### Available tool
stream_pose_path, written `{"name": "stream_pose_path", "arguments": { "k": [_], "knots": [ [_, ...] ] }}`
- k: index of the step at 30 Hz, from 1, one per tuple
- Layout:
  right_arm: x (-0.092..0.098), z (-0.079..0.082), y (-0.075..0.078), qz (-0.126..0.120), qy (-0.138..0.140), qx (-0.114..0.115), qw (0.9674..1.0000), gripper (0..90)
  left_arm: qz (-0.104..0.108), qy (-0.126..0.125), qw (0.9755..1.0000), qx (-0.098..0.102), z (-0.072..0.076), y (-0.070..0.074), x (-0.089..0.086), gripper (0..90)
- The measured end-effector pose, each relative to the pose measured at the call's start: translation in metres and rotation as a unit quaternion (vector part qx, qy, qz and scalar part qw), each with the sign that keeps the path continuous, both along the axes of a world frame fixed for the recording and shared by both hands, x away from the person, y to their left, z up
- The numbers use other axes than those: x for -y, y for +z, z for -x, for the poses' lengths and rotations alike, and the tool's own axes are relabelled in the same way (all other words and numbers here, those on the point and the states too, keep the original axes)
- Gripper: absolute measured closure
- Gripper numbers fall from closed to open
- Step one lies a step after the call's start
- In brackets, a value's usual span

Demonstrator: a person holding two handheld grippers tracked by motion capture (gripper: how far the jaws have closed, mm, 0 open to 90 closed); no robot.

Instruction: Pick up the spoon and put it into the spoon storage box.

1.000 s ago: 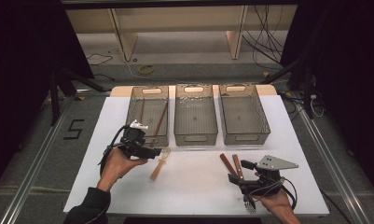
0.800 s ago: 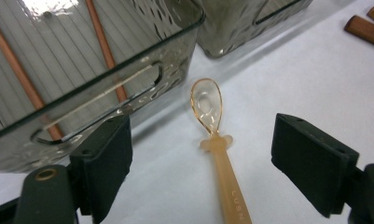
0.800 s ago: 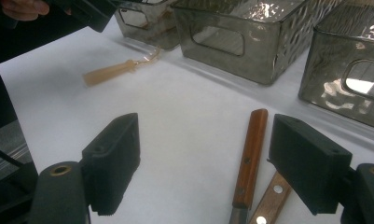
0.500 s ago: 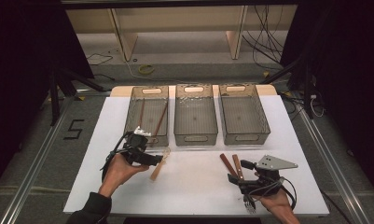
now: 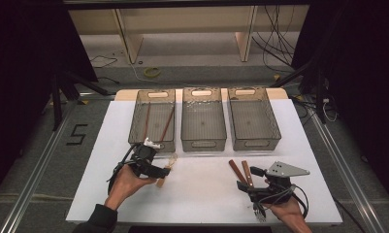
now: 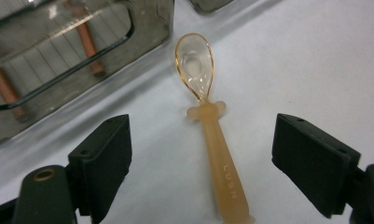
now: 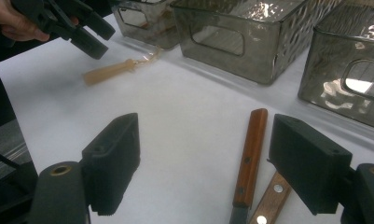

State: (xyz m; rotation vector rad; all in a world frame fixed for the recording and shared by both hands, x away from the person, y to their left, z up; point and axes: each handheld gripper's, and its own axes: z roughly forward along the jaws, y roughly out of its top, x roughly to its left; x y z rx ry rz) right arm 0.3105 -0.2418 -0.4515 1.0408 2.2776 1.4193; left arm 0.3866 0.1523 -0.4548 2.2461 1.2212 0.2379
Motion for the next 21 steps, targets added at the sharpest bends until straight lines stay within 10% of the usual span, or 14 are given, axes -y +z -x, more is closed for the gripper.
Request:
{"name": "stream_pose_path", "arguments": {
  "k": [21],
  "knots": [
    [-0.001, 0.000, 0.001, 0.003, 0.000, 0.002, 1.0000, 25.4, -0.021, -0.015, 0.9991, -0.035, 0.004, -0.011, 0.006, 43.6]
  ]
}}
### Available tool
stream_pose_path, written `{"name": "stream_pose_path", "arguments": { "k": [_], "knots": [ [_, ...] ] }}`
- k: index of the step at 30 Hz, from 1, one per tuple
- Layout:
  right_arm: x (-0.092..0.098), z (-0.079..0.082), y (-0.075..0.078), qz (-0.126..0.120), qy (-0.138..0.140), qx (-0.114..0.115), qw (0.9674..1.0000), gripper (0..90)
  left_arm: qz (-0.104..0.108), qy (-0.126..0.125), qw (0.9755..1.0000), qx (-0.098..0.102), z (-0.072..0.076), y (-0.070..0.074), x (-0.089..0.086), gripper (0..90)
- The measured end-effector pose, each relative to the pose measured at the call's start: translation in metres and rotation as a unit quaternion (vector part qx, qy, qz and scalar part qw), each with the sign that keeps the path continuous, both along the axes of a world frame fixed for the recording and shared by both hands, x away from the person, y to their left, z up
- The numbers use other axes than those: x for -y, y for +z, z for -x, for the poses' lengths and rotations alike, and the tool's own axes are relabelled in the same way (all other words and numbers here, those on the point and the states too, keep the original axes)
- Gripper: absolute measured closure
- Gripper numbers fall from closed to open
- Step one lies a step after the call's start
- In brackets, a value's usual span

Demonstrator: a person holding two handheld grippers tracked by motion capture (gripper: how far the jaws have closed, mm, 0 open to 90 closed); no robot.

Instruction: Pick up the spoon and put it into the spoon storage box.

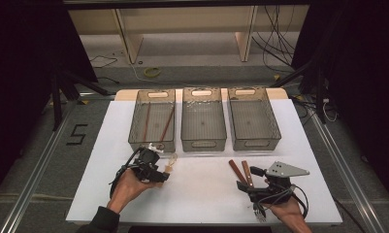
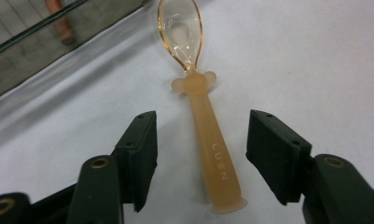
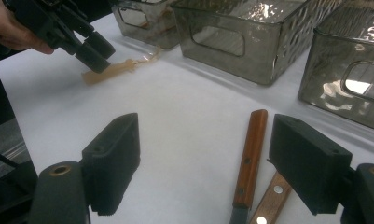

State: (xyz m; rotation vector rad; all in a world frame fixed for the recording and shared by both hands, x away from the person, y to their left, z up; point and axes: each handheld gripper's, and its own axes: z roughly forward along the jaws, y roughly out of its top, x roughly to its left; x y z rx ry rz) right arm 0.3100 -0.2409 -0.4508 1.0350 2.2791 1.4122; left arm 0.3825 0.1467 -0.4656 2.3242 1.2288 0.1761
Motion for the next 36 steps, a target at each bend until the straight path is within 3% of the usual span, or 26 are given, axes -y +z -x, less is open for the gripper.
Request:
{"name": "stream_pose_path", "arguments": {
  "k": [8, 17, 26, 36],
  "knots": [
    [-0.0002, 0.0006, 0.0004, 0.001, 0.001, 0.001, 1.0000, 25.4, -0.019, -0.009, 0.9997, -0.014, 0.0005, -0.0093, 0.0045, 53.0],
    [-0.0013, 0.0014, 0.0008, 0.003, 0.001, 0.002, 1.0000, 25.4, -0.032, -0.025, 0.9992, -0.003, 0.0034, -0.0105, 0.0072, 66.1],
    [-0.0012, 0.0015, 0.0011, 0.002, 0.002, 0.003, 1.0000, 25.4, -0.034, -0.025, 0.9991, 0.000, 0.0036, -0.0107, 0.0059, 72.9],
    [-0.0010, 0.0014, 0.0013, 0.002, 0.002, 0.002, 1.0000, 25.5, -0.029, -0.034, 0.9989, 0.011, 0.0038, -0.0092, 0.0041, 74.6]
  ]
}}
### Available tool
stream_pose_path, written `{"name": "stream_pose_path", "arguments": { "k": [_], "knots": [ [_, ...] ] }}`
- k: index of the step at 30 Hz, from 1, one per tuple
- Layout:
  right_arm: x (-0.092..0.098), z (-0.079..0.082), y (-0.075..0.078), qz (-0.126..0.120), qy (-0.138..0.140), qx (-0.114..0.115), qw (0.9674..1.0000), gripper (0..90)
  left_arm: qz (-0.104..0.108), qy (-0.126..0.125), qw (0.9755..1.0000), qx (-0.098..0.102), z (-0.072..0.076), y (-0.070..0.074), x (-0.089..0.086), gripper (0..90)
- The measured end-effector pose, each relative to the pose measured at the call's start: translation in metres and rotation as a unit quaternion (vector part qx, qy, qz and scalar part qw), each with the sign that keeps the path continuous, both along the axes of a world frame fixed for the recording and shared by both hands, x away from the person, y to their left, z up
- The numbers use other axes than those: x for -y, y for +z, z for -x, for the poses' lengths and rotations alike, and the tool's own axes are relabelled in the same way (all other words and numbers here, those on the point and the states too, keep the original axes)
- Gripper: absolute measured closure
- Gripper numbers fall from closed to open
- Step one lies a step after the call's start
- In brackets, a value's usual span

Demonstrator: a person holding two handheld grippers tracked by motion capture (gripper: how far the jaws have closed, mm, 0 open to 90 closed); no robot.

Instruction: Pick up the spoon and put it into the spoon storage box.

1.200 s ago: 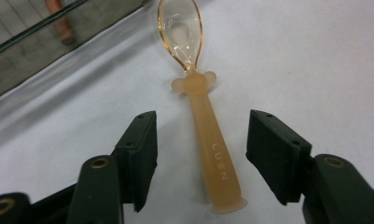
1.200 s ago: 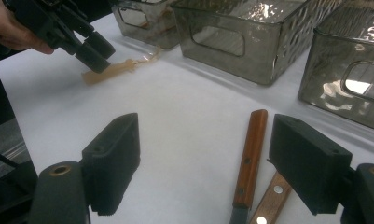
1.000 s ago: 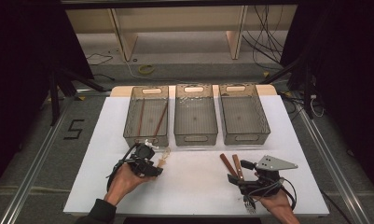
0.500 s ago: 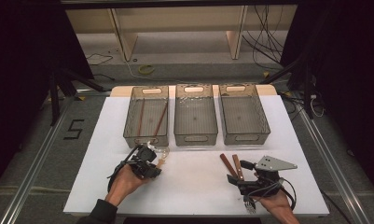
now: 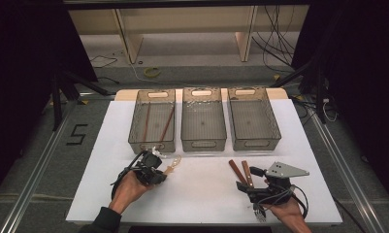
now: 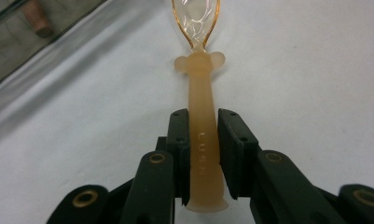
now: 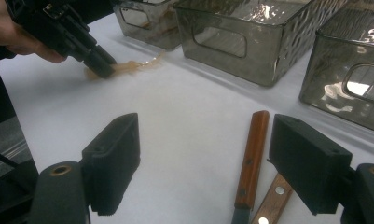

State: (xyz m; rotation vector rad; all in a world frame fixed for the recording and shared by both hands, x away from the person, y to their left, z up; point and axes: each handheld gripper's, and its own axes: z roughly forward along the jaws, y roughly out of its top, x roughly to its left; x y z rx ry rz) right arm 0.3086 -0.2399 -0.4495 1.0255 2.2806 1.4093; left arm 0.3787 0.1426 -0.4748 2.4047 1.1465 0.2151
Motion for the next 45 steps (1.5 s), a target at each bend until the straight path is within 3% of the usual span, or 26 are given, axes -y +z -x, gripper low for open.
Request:
{"name": "stream_pose_path", "arguments": {
  "k": [13, 15, 22, 36, 45],
  "knots": [
    [0.000, 0.000, 0.000, 0.000, -0.001, -0.001, 1.0000, 25.4, 0.027, -0.014, 0.9993, 0.023, 0.002, 0.016, -0.001, 74.9],
    [0.000, 0.000, 0.000, 0.000, -0.001, -0.002, 1.0000, 25.4, 0.039, -0.014, 0.9988, 0.025, 0.003, 0.018, 0.001, 74.8],
    [0.001, 0.000, 0.000, -0.002, -0.002, -0.001, 1.0000, 25.4, 0.047, -0.028, 0.9981, 0.030, 0.002, 0.023, 0.010, 74.8],
    [0.001, -0.001, -0.001, -0.001, -0.002, -0.002, 1.0000, 25.4, 0.089, -0.030, 0.9932, 0.068, -0.007, 0.049, 0.013, 74.8],
    [0.001, -0.001, -0.001, -0.002, -0.002, -0.002, 1.0000, 25.4, 0.109, -0.032, 0.9902, 0.081, -0.019, 0.064, 0.020, 74.8]
  ]
}}
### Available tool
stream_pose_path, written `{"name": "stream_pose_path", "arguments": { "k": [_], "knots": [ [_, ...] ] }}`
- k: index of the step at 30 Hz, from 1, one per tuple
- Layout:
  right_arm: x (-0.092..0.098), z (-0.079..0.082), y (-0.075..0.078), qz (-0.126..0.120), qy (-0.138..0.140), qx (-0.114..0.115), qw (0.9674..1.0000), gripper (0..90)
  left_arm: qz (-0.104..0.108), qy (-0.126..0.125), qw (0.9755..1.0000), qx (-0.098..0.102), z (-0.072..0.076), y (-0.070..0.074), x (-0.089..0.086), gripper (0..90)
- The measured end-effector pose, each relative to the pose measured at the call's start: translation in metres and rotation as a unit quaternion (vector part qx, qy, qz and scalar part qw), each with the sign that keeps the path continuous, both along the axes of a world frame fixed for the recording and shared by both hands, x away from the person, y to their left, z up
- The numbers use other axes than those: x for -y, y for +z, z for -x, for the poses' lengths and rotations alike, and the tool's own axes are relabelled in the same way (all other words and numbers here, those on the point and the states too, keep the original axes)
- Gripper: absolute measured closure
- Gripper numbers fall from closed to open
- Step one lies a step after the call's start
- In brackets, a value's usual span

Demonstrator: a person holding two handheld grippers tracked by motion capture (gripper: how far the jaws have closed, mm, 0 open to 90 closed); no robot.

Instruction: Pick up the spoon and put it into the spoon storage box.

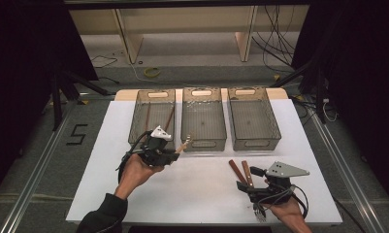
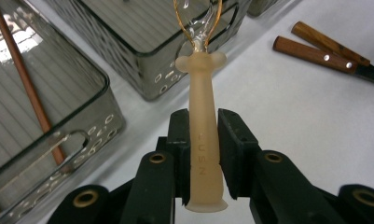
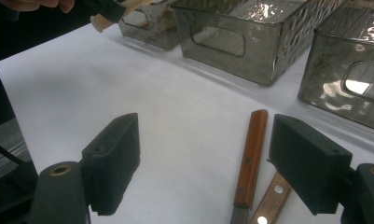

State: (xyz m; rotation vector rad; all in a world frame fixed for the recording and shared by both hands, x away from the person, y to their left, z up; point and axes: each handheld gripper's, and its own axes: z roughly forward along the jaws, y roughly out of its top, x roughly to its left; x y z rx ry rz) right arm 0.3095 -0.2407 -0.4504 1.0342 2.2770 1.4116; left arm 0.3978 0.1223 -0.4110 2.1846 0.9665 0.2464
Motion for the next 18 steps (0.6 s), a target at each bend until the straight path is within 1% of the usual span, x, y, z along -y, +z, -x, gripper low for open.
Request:
{"name": "stream_pose_path", "arguments": {
  "k": [9, 14, 17, 18],
  "knots": [
    [0.000, 0.000, 0.000, -0.001, 0.000, -0.001, 1.0000, 25.4, 0.007, -0.002, 0.9999, 0.008, -0.017, 0.009, 0.011, 74.8],
    [0.000, 0.000, 0.000, -0.001, 0.001, 0.000, 1.0000, 25.4, 0.018, 0.006, 0.9997, 0.016, -0.027, 0.014, 0.015, 74.8],
    [0.000, 0.000, 0.000, -0.001, 0.000, -0.001, 1.0000, 25.4, 0.027, 0.013, 0.9994, 0.017, -0.032, 0.016, 0.017, 74.8],
    [0.000, 0.000, 0.000, -0.001, 0.001, -0.001, 1.0000, 25.4, 0.027, 0.013, 0.9994, 0.017, -0.035, 0.017, 0.017, 74.8]
  ]
}}
